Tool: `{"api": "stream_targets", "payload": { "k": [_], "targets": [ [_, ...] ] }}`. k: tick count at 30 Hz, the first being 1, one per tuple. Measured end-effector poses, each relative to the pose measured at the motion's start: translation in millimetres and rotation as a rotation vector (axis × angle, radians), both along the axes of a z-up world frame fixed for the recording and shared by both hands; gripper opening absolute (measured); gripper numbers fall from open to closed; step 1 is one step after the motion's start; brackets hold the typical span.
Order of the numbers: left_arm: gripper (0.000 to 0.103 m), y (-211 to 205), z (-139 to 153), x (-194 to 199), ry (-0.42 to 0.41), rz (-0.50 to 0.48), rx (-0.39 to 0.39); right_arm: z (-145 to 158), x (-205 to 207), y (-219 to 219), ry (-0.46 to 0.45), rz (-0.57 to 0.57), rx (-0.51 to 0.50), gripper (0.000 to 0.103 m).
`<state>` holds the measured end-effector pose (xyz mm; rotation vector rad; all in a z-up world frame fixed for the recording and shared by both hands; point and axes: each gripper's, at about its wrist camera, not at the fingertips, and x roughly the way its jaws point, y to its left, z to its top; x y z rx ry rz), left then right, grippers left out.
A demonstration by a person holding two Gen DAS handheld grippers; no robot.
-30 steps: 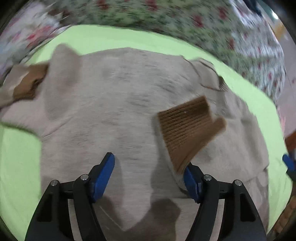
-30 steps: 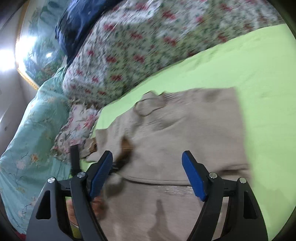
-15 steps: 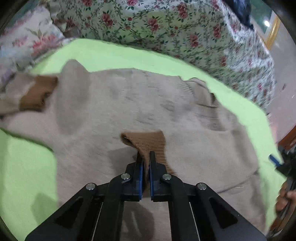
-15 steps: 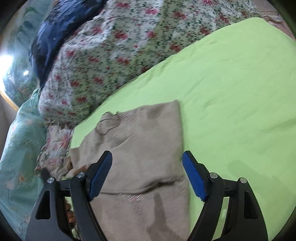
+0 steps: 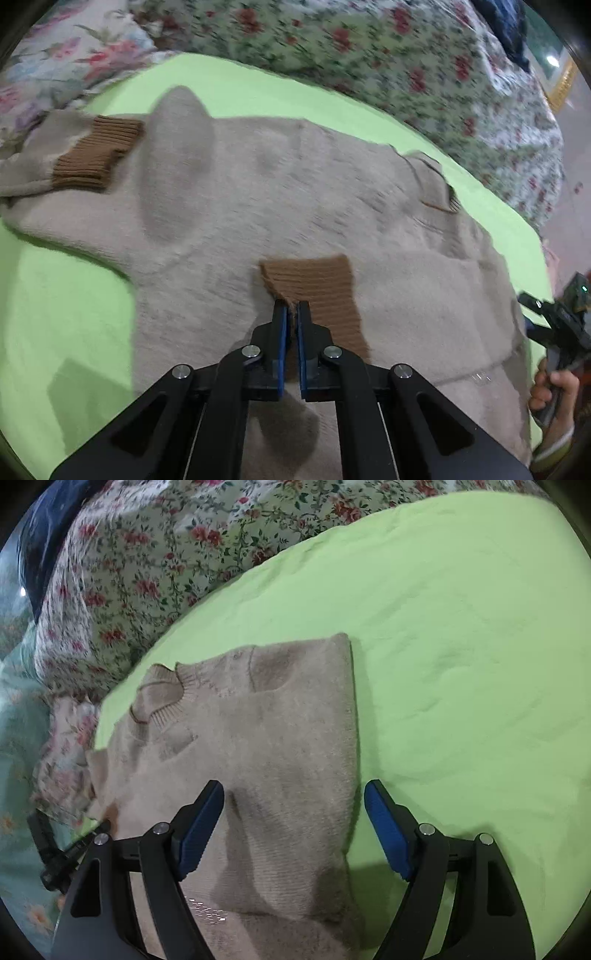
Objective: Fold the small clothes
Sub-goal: 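Grasp the other brown cuff with the left gripper and lift it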
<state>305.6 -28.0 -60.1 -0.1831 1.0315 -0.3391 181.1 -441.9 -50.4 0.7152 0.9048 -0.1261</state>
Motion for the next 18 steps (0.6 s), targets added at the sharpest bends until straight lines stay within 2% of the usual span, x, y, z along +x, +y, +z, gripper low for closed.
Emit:
{"api": "stream_targets", "payload": {
  "k": [1,2,3,4,6,7,9,12,13,14,18],
  "targets": [
    [0.010,-2.4,0.3,0.9,0.007,-0.009,0.001,-0.2,-2.3,-1.2,-0.005,-0.004,0.009,0.079],
    [0.027,-4.3,-0.6,2.5,0.021,-0.014,0.000,-0.6,-3.8,-1.5,-0.006,-0.006,0.012,0.079],
    [0.034,-5.9,-3.1,5.2,0.041,-0.017,-0.008,-1.2,-4.6,-1.1,-0.006,-0.006,0.014,0.079],
    [0.035,-7.6,-5.0,6.7,0.048,-0.019,-0.014,-1.5,-5.5,-0.7,-0.008,-0.007,0.017,0.079],
    [0.030,-15.8,-7.3,7.1,0.031,-0.031,0.008,-0.8,-7.1,0.8,-0.010,-0.011,0.017,0.079],
    [0.005,-21.0,-6.7,5.4,0.015,-0.047,0.019,-0.3,-6.7,2.1,-0.009,-0.012,0.016,0.079],
    [0.003,-23.8,-2.2,1.1,-0.008,-0.047,0.035,0.1,-6.2,3.6,-0.006,-0.012,0.015,0.079],
    [0.003,-2.5,13.6,-4.0,-0.067,0.021,-0.011,2.0,-7.2,3.7,-0.011,-0.009,0.016,0.079],
    [0.003,4.8,15.1,-2.5,-0.078,0.053,0.005,2.6,-8.0,3.2,-0.013,-0.011,0.017,0.079],
    [0.003,12.1,13.9,-0.3,-0.078,0.074,0.016,2.7,-7.9,2.9,-0.016,-0.012,0.016,0.079],
    [0.003,32.3,4.2,9.3,-0.030,0.115,-0.047,-0.9,-4.1,4.4,-0.013,-0.011,0.014,0.079]
  ]
}}
